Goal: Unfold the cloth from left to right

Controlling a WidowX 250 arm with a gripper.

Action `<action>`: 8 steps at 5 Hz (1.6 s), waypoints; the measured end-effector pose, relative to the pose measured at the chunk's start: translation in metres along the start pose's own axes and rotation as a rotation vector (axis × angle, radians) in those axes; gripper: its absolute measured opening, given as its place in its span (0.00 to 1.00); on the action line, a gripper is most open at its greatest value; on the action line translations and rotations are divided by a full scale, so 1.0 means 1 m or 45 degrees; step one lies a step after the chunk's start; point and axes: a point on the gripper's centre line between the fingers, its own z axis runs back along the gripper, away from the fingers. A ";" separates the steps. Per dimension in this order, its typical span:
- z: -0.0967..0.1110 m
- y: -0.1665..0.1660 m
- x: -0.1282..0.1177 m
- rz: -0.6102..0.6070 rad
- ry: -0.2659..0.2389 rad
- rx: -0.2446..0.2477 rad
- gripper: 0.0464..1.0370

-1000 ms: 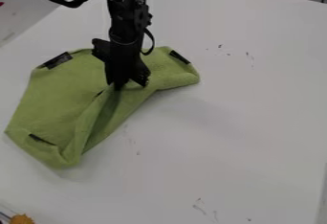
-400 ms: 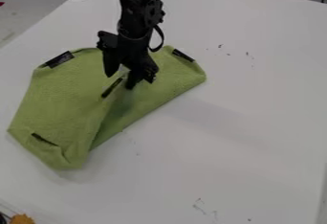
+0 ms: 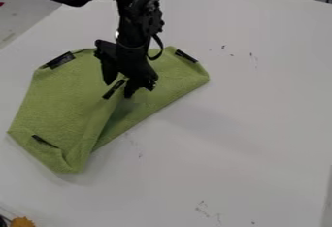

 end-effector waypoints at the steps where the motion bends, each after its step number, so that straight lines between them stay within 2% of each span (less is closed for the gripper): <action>1: 0.000 -0.001 -0.004 0.002 0.019 0.013 0.23; 2: 0.015 -0.002 0.000 -0.003 -0.007 0.043 0.06; 3: 0.018 -0.009 0.001 0.002 -0.017 0.033 0.01; 4: 0.039 -0.025 -0.004 0.045 -0.024 0.000 0.01; 5: 0.048 -0.043 -0.022 0.120 -0.030 -0.043 0.01; 6: 0.053 -0.059 -0.037 0.149 -0.040 -0.075 0.01; 7: 0.050 -0.072 -0.053 0.198 -0.020 -0.126 0.01; 8: 0.048 -0.086 -0.061 0.219 -0.031 -0.161 0.02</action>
